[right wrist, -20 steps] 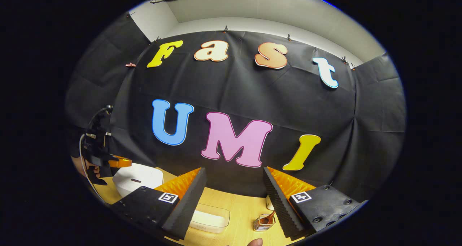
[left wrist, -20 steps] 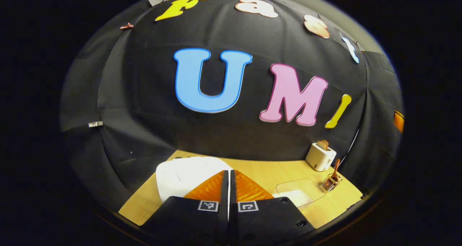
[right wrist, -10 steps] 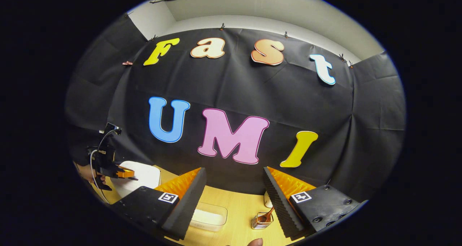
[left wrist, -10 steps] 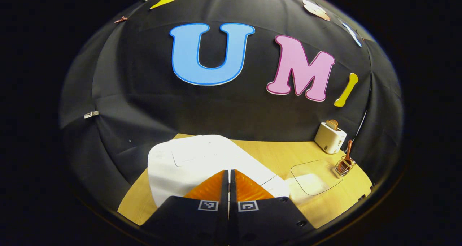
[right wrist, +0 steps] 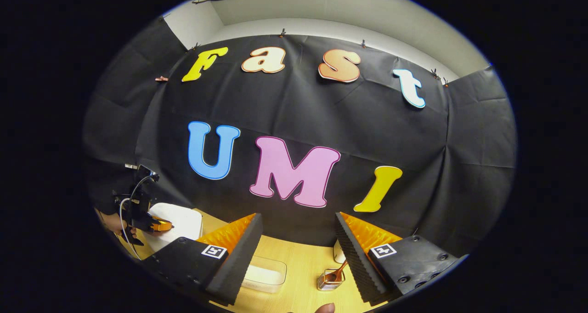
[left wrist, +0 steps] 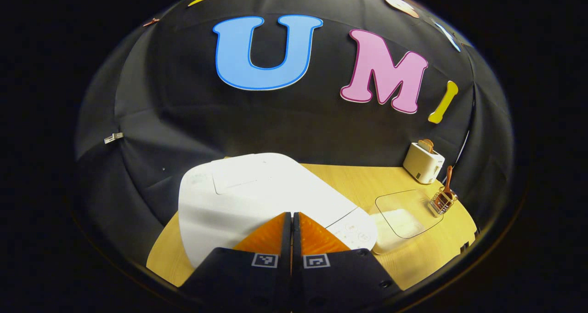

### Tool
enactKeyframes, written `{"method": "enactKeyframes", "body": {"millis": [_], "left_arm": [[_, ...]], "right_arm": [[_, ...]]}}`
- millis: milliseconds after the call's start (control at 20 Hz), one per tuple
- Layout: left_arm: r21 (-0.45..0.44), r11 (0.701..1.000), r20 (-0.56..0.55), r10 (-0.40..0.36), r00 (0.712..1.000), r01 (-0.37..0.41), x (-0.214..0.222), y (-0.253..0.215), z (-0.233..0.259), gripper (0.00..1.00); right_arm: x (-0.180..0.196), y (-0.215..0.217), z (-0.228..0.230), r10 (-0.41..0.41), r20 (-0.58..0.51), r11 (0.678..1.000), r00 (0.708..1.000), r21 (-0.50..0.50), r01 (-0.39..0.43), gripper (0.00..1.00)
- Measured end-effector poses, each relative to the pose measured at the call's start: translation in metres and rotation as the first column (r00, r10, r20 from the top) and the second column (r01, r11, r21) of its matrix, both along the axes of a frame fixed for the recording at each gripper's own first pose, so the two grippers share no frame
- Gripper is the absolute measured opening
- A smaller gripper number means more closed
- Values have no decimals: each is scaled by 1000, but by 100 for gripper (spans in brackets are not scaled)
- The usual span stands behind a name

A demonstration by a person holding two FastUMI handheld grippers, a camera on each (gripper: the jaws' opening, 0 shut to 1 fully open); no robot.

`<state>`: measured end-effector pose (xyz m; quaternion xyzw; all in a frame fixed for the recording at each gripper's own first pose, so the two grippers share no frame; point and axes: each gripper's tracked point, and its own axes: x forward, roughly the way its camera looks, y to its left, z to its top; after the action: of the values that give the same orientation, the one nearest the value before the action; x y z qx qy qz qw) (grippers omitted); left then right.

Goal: Close the left gripper, press the button to open the rice cooker; take a wooden spoon from the chopstick holder with the right hand, scoop a spoonful of rice and pour it into the rice cooker, then put the wooden spoon back into the chopstick holder.

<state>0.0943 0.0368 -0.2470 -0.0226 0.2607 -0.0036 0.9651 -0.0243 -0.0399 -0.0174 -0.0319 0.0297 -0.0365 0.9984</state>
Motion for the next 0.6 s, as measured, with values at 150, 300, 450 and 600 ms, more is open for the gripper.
{"method": "enactKeyframes", "body": {"millis": [150, 300, 450, 600], "left_arm": [[-52, 998, -54, 26, 998, -29, 0, 0, -2, 6], [-139, 989, -76, 50, 996, -60, -2, 1, -2, 6], [-119, 992, -91, 17, 996, -28, -1, 0, -6, 6], [-78, 997, -138, -4, 990, -7, 0, 2, -1, 6]], "right_arm": [[-1, 0, 0, -3, 1, 1000, 1000, 4, 3, 97], [-1, 2, 2, -3, 8, 1000, 1000, 3, 3, 97], [-2, 3, 2, -4, 11, 1000, 1000, 12, 4, 97], [-1, 5, 5, -1, 20, 1000, 1000, 12, 1, 97]]}}
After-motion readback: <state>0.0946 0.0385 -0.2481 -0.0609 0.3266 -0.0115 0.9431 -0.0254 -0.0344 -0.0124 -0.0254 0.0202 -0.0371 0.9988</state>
